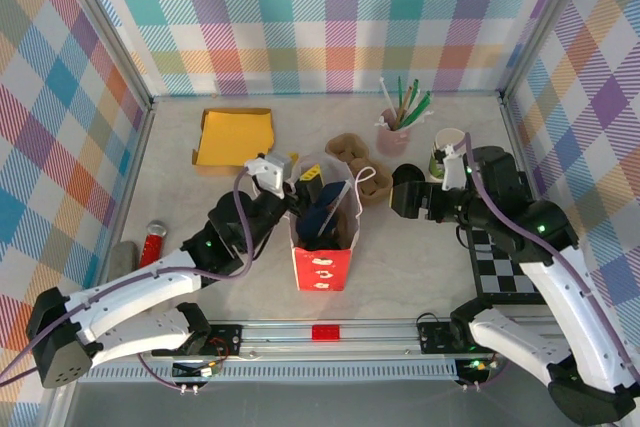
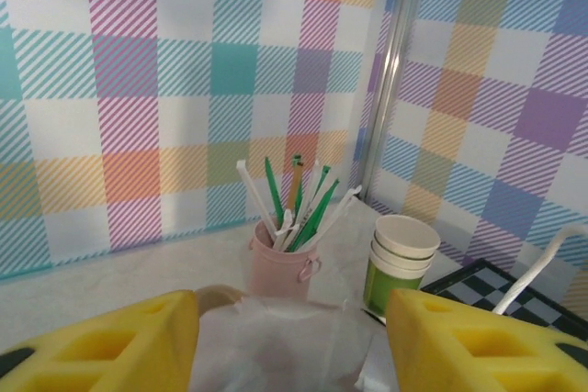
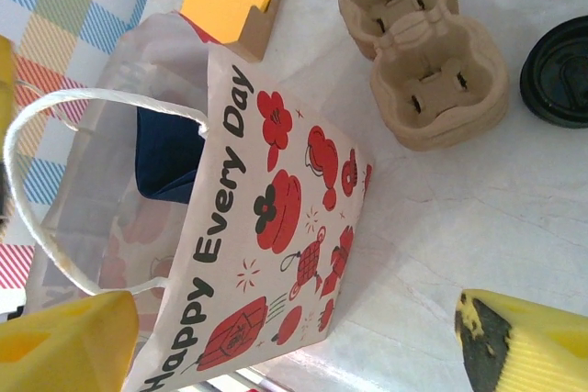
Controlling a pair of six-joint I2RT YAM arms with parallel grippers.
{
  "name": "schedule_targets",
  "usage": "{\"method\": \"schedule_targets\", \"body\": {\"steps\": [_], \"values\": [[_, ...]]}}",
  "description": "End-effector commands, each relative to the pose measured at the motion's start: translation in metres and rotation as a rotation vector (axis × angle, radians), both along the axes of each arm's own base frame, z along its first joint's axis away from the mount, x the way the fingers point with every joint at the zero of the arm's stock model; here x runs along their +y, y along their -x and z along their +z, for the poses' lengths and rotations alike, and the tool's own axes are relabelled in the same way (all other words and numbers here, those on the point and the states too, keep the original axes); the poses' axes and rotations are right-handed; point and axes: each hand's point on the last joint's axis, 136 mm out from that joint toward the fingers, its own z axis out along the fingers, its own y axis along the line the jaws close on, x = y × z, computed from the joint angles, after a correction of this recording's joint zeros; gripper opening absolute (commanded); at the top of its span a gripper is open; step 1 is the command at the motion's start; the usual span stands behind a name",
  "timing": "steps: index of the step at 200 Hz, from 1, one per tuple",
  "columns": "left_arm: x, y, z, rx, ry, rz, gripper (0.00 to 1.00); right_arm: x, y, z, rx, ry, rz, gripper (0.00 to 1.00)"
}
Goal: Pack the takeout coffee
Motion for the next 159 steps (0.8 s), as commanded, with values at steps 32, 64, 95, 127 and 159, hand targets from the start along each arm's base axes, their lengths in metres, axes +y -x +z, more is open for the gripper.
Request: {"method": "schedule_targets", "body": {"steps": [32, 64, 95, 127, 159], "values": [[0.0, 0.017, 0.044, 0.015, -0.004, -0.072, 0.6, 0.006, 0.001, 0.006, 0.006, -0.012, 0.036, 0.99], [0.008, 0.018, 0.057, 0.045, -0.021, -0.05, 0.63, 0.005, 0.0, 0.01, 0.005, -0.003, 0.037, 0.99], [0.018, 0.017, 0.064, 0.096, -0.069, -0.009, 0.66, 0.005, 0.0, 0.013, 0.006, 0.001, 0.041, 0.99], [0.024, 0.012, 0.059, 0.212, -0.165, 0.042, 0.71, 0.009, -0.001, 0.013, 0.019, -0.001, 0.06, 0.99], [0.018, 0.008, 0.059, 0.324, -0.282, 0.043, 0.74, 0.014, -0.002, 0.015, 0.029, -0.01, 0.074, 0.99]]}}
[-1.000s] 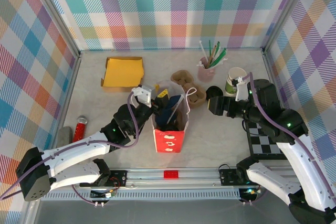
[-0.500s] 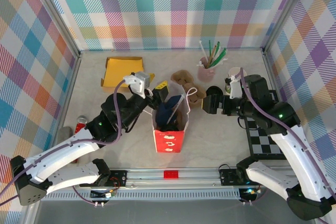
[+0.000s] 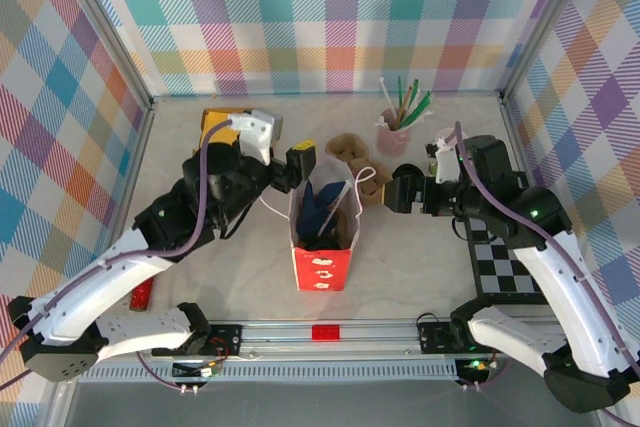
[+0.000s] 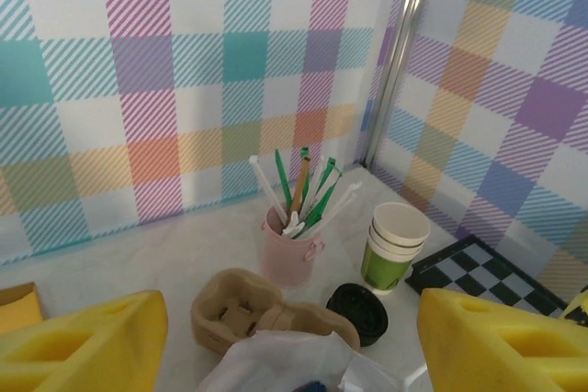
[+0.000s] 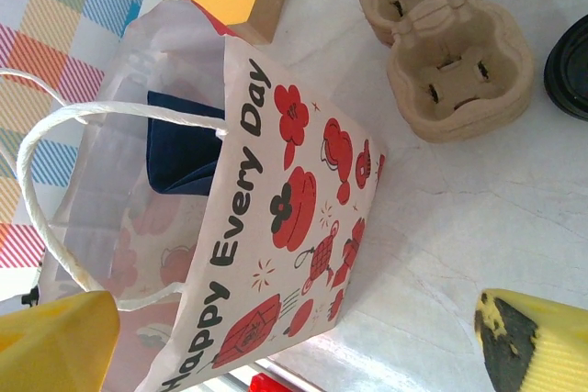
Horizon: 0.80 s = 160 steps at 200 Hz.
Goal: Pack the takeout coffee
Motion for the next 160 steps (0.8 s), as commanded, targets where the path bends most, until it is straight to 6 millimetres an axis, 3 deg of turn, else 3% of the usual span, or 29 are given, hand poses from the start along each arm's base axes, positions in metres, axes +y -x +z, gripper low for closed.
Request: {"method": "schedule_targets", "body": {"steps": [1, 27, 82, 124, 160], "values": [[0.004, 0.001, -0.026, 0.144, -0.146, 0.021, 0.74, 0.004, 0.003, 0.011, -0.008, -0.02, 0.029, 0.99], [0.015, -0.008, -0.026, 0.202, -0.171, 0.079, 0.76, 0.005, 0.003, 0.013, -0.004, -0.016, 0.037, 0.99], [0.06, -0.029, -0.042, 0.365, -0.09, 0.156, 0.79, 0.008, -0.004, 0.014, 0.043, 0.004, 0.018, 0.99], [0.064, -0.033, -0.068, 0.479, -0.1, 0.137, 0.79, 0.015, -0.011, 0.015, 0.068, -0.006, 0.021, 0.99], [0.063, -0.027, -0.074, 0.508, -0.084, 0.11, 0.79, 0.022, -0.013, 0.02, 0.073, -0.014, 0.04, 0.99]]}}
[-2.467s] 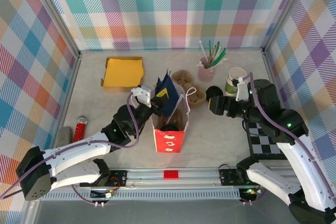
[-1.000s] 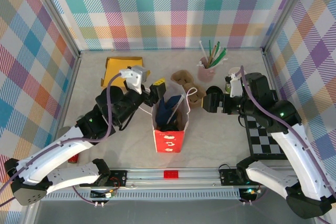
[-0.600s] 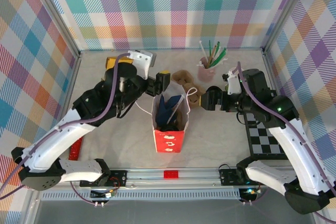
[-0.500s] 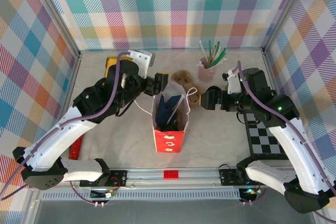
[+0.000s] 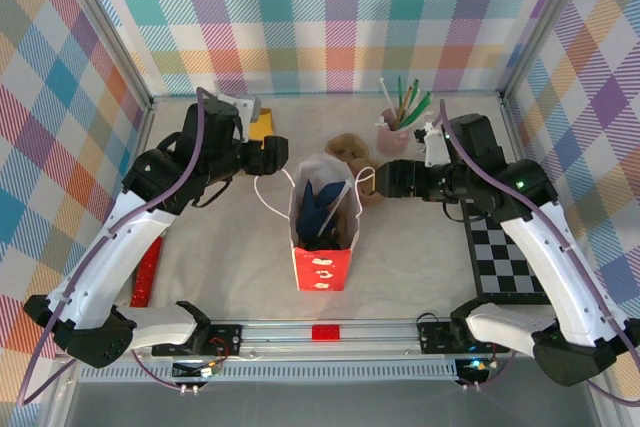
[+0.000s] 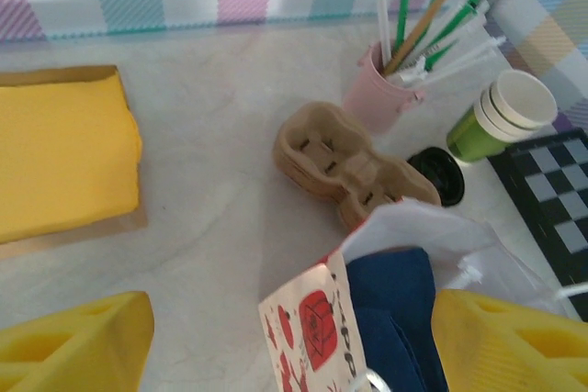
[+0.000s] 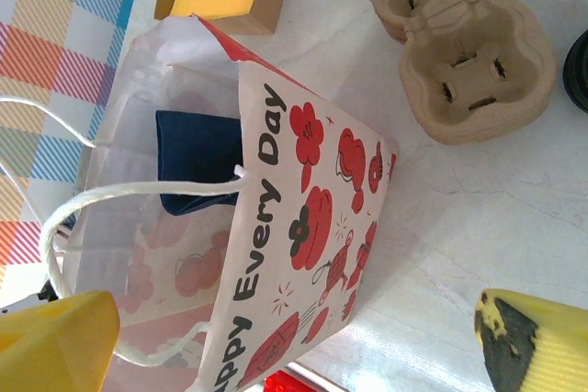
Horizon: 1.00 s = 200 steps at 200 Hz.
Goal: Pack the takeout coffee
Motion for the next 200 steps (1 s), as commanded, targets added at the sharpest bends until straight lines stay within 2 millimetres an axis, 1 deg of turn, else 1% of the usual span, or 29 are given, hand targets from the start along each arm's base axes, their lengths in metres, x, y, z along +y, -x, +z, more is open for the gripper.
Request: {"method": "schedule_targets", "body": {"steps": [1, 22, 63, 106, 126, 154, 180, 200], "values": [[-0.003, 0.009, -0.004, 0.045, 0.036, -0.03, 0.79, 0.006, 0.005, 0.012, 0.003, -0.032, 0.022, 0.99], [-0.007, 0.014, -0.007, 0.066, 0.052, -0.06, 0.8, 0.01, 0.005, 0.013, 0.008, -0.031, 0.035, 0.99], [-0.014, 0.018, -0.031, 0.144, 0.044, -0.088, 0.79, 0.027, 0.008, 0.005, 0.028, 0.0, 0.091, 0.99], [-0.023, 0.021, -0.049, 0.2, 0.067, -0.116, 0.76, 0.045, 0.011, -0.005, 0.042, 0.049, 0.147, 1.0], [-0.026, 0.023, -0.056, 0.221, 0.075, -0.126, 0.73, 0.052, 0.013, -0.009, 0.044, 0.061, 0.167, 0.95], [-0.03, 0.023, -0.066, 0.243, 0.085, -0.135, 0.69, 0.061, 0.014, -0.013, 0.047, 0.067, 0.195, 0.84], [-0.037, 0.023, -0.071, 0.258, 0.101, -0.154, 0.66, 0.065, 0.018, -0.014, 0.032, 0.076, 0.209, 0.84], [-0.038, 0.023, -0.076, 0.266, 0.09, -0.155, 0.65, 0.059, 0.019, -0.011, 0.011, 0.092, 0.191, 0.85]]}}
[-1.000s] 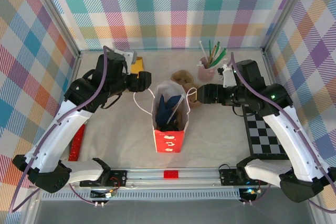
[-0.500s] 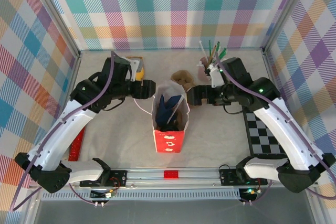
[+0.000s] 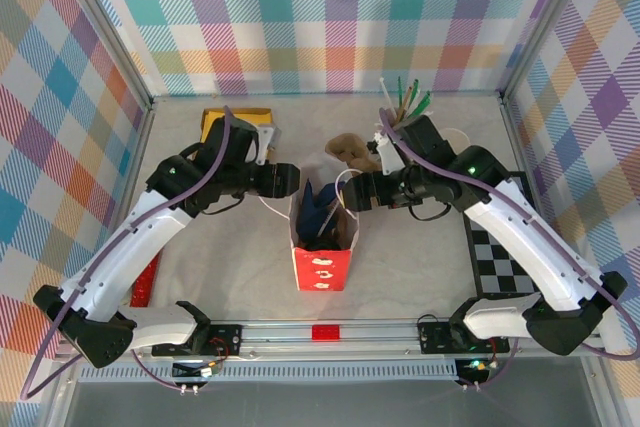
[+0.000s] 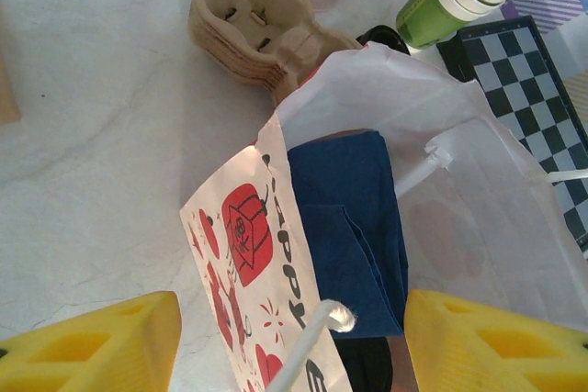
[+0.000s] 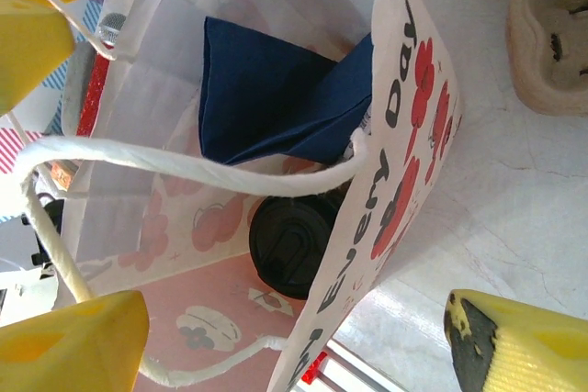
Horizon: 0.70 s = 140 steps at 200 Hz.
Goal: Pack the takeout coffee
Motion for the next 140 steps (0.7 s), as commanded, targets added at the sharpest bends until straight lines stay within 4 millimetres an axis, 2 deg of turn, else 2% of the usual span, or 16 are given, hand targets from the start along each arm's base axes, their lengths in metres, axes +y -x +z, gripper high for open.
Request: {"method": "schedule_targets", "body": {"steps": [1, 47, 60, 90, 140], "values": [[-0.007, -0.002, -0.005, 0.015, 0.023, -0.008, 0.65, -0.004, 0.0, 0.014, -0.059, -0.004, -0.01, 0.85], [-0.008, -0.001, -0.013, 0.026, 0.019, -0.013, 0.64, -0.025, 0.009, 0.033, -0.117, 0.01, -0.044, 1.0], [-0.008, 0.0, -0.012, 0.022, 0.021, -0.016, 0.64, -0.026, 0.012, 0.038, -0.122, 0.006, -0.037, 0.99], [-0.01, 0.002, -0.014, 0.025, 0.019, -0.016, 0.64, -0.018, 0.019, 0.041, -0.132, -0.004, 0.003, 0.99], [-0.012, 0.005, -0.019, 0.029, -0.004, -0.014, 0.62, -0.003, 0.012, 0.024, -0.106, 0.044, 0.016, 0.99]]}}
